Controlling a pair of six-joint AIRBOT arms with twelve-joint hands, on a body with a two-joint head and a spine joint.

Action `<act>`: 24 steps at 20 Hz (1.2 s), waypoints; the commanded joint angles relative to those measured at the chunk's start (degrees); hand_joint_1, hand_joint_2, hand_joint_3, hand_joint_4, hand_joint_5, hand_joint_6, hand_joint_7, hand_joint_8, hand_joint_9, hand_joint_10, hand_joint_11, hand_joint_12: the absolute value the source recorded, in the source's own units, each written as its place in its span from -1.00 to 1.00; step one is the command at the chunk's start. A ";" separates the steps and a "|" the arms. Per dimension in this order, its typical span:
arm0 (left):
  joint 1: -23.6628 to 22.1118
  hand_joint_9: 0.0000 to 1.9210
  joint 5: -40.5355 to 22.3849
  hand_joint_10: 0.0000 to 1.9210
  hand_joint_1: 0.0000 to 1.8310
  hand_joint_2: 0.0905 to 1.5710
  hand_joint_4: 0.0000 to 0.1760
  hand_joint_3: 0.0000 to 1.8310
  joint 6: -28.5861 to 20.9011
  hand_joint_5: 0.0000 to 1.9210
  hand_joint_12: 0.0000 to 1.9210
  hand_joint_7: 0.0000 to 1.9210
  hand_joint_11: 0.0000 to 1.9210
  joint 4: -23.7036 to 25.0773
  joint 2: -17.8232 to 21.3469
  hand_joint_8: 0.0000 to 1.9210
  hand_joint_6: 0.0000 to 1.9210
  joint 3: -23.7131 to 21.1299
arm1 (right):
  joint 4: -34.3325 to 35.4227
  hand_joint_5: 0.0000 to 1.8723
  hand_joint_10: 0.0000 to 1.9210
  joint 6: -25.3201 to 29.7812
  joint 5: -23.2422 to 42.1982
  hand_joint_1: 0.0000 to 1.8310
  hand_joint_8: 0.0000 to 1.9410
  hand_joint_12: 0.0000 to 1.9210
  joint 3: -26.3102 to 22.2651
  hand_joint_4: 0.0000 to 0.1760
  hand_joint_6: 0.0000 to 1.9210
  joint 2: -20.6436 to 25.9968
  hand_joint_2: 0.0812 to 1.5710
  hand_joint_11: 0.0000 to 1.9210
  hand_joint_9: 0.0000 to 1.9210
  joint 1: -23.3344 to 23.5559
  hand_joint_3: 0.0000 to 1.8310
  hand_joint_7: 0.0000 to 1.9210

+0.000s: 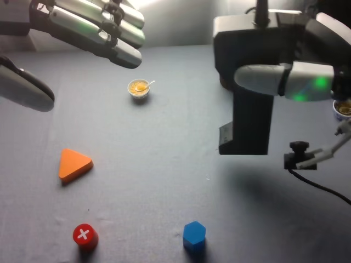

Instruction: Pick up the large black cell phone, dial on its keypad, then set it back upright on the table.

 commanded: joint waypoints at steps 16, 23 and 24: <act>-4.29 -0.28 -2.38 1.00 0.43 0.60 0.15 -0.99 -3.90 -0.95 1.00 -0.32 -0.46 3.38 -0.01 0.63 -0.99 -2.42 | -0.10 -0.04 0.54 -1.50 2.45 0.48 0.41 0.56 -0.52 -1.00 -0.01 -0.29 0.49 -0.24 -0.19 14.70 -1.00 -0.23; -3.85 -0.17 6.59 1.00 0.42 0.62 -0.03 -0.98 -0.07 -1.00 1.00 -0.35 -0.22 5.82 -0.36 0.70 -1.00 -2.41 | -0.07 -0.01 0.50 -3.27 0.54 0.48 0.32 0.42 -1.88 -1.00 -0.05 -1.22 0.46 -0.16 -0.16 18.70 -1.00 -0.17; -3.81 -0.15 8.24 1.00 0.42 0.62 -0.04 -0.98 0.92 -1.00 1.00 -0.35 -0.20 4.97 -0.40 0.70 -1.00 -2.52 | -0.07 0.00 0.46 -3.50 0.53 0.49 0.29 0.40 -2.37 -1.00 -0.07 -1.21 0.45 -0.15 -0.13 18.71 -1.00 -0.15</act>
